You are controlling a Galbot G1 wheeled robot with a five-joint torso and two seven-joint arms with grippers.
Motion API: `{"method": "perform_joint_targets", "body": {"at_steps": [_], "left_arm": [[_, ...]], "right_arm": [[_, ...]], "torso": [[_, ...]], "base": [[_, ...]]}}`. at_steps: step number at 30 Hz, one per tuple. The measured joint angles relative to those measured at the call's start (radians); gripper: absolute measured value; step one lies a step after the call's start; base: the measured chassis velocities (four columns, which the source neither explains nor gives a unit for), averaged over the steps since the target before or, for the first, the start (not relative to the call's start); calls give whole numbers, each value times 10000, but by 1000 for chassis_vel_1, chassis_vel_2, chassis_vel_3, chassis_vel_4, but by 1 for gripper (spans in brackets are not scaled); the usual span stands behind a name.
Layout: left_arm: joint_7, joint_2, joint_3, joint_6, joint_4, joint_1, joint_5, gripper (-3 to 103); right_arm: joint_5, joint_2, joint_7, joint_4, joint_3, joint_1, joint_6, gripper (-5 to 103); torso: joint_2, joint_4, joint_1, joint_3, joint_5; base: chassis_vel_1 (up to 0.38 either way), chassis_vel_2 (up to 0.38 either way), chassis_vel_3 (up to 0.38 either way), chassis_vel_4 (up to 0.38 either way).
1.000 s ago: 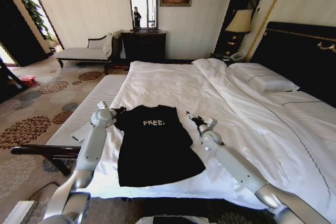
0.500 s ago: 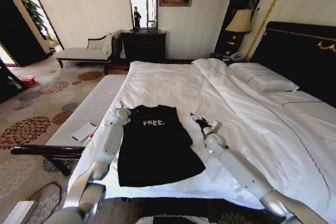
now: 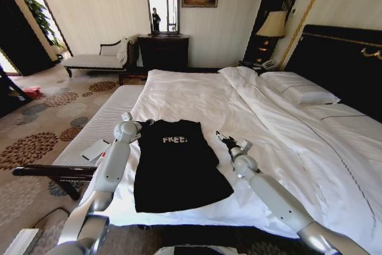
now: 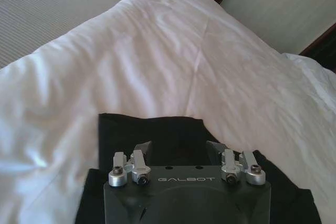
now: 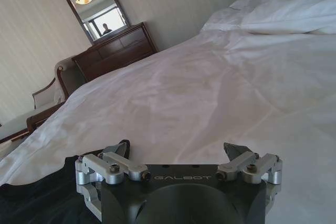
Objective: Fold the clothes on the bed.
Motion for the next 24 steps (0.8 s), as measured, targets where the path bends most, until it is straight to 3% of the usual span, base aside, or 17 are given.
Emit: {"method": "perform_joint_targets", "body": {"at_steps": [2,4,5,11,15,18,24], "left_arm": [[-2,282,-148,14,-197,432,-13,72],[12,381,-212,17,-271,608,5,72],[59,493,-318,17,-382,859,29,82],[200,490,-452,-4,-545,1248,124,99],[270,389,-462,-85,-453,1246,231,100],[331,338,-462,-161,-301,1171,357,94],[467,250,-455,-265,140,1001,589,74]], "right_arm": [[-2,-35,-1,20,48,-29,0,100],[-4,-53,-6,21,74,-51,0,100],[-8,-72,-14,23,108,-87,0,100],[-82,-82,-28,41,185,-282,-1,100],[-100,-79,-28,55,185,-321,0,100],[-101,-79,-28,48,185,-328,0,100],[-86,-88,-30,-46,172,-316,-1,100]], "torso": [[0,7,-1,0,-3],[0,9,-1,0,-4],[0,10,-1,0,-3],[0,0,-1,0,1],[0,0,-1,0,0],[0,5,-1,0,0],[0,2,-1,1,1]], "base": [[0,0,0,0],[0,0,0,0],[0,0,0,0],[0,0,0,0],[0,0,0,0],[0,0,0,0],[0,0,0,0]]}}
